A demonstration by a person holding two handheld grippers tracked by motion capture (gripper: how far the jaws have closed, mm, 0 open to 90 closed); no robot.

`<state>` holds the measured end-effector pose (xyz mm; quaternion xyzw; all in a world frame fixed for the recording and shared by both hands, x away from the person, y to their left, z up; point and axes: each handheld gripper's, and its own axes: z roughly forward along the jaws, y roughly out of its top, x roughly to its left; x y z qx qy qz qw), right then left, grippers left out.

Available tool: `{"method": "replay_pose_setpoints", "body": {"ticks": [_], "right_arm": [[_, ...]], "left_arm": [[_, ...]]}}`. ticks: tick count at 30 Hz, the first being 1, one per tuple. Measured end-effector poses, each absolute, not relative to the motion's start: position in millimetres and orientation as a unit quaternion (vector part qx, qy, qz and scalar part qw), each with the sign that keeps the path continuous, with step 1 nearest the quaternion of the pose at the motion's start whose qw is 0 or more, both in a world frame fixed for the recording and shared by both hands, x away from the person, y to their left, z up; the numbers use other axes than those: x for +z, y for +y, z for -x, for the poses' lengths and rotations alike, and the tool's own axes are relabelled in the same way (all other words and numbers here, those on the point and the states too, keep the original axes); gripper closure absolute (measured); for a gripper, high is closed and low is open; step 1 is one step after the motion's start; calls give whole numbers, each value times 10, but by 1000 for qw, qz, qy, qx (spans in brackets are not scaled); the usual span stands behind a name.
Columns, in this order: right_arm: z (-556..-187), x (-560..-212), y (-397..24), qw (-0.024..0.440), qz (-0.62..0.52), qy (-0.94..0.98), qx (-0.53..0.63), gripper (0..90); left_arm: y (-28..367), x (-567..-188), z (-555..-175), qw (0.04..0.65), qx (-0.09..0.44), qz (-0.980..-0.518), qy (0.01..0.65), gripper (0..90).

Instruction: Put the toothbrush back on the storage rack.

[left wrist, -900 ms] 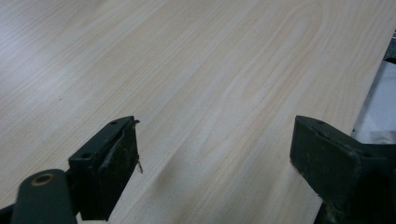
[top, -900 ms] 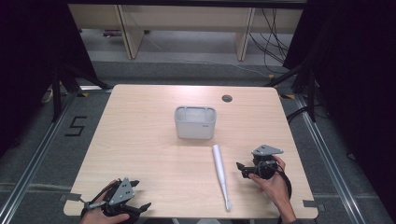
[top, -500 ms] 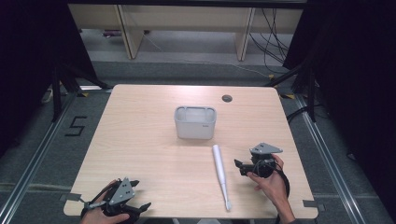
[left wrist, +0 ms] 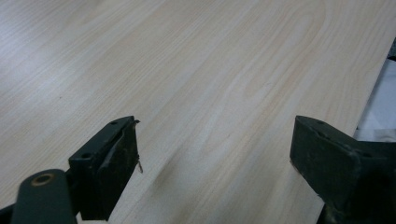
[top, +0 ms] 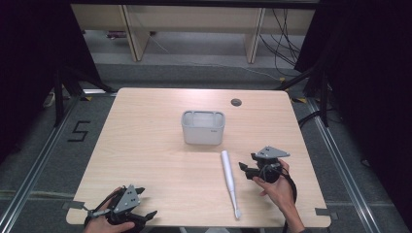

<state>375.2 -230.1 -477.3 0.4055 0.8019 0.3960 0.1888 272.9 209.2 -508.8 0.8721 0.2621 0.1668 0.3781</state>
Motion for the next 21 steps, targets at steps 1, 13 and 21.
{"method": "replay_pose_setpoints", "body": {"ticks": [1, 13, 21], "right_arm": [[-3745, -4757, -2256, 184, -403, 804, 396, 457], [-3821, -4694, -2005, 190, -333, 832, 401, 774], [-3877, -4725, -1875, 172, -321, 845, 393, 872]], "left_arm": [[2092, -5088, -2728, 378, 167, -872, 262, 147], [2099, -5095, -2742, 371, 174, -876, 257, 147], [2105, -5094, -2745, 368, 172, -877, 256, 147]]}}
